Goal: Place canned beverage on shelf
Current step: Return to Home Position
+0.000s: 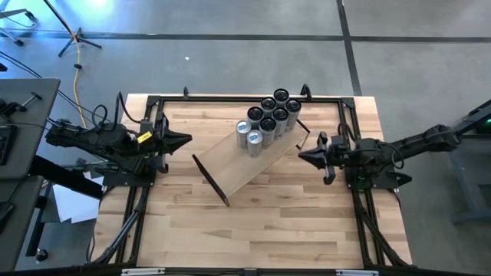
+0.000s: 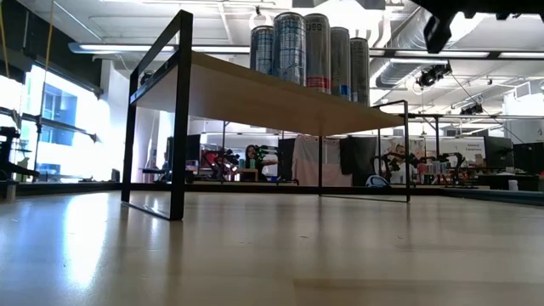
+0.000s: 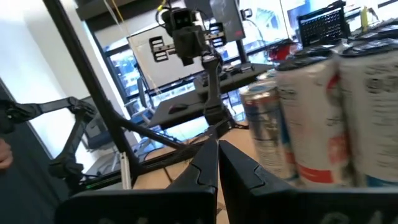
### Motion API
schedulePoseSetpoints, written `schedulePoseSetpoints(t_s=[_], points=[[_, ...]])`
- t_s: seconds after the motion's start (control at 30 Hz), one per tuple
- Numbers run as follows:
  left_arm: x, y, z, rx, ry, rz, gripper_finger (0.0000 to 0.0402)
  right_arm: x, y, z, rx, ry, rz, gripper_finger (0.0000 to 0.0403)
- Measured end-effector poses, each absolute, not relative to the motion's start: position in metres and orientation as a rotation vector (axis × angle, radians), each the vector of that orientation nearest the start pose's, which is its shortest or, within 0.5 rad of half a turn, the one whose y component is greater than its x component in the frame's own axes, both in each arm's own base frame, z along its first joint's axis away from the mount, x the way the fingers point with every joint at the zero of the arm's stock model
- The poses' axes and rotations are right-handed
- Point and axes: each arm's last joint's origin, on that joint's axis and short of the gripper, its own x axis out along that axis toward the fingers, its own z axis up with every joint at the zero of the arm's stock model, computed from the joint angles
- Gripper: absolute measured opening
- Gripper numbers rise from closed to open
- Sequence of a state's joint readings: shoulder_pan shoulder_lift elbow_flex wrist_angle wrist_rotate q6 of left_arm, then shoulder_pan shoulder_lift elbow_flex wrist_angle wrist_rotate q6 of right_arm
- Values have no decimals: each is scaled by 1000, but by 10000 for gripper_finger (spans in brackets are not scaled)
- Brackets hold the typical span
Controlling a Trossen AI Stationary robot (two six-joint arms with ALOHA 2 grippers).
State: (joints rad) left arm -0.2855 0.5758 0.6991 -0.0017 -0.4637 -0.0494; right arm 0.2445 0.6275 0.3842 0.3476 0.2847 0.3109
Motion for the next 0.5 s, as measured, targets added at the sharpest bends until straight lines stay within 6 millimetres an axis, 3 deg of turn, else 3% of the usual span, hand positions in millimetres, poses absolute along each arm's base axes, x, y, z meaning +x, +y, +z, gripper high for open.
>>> schedulePoseSetpoints(t_s=[0.33,0.5], points=[[126,-23,348,-94,-117,197,0,134,15,252,364,-131,-46,0],[126,-23,348,-94,-116,197,0,127,12,235,380,-129,-55,0]])
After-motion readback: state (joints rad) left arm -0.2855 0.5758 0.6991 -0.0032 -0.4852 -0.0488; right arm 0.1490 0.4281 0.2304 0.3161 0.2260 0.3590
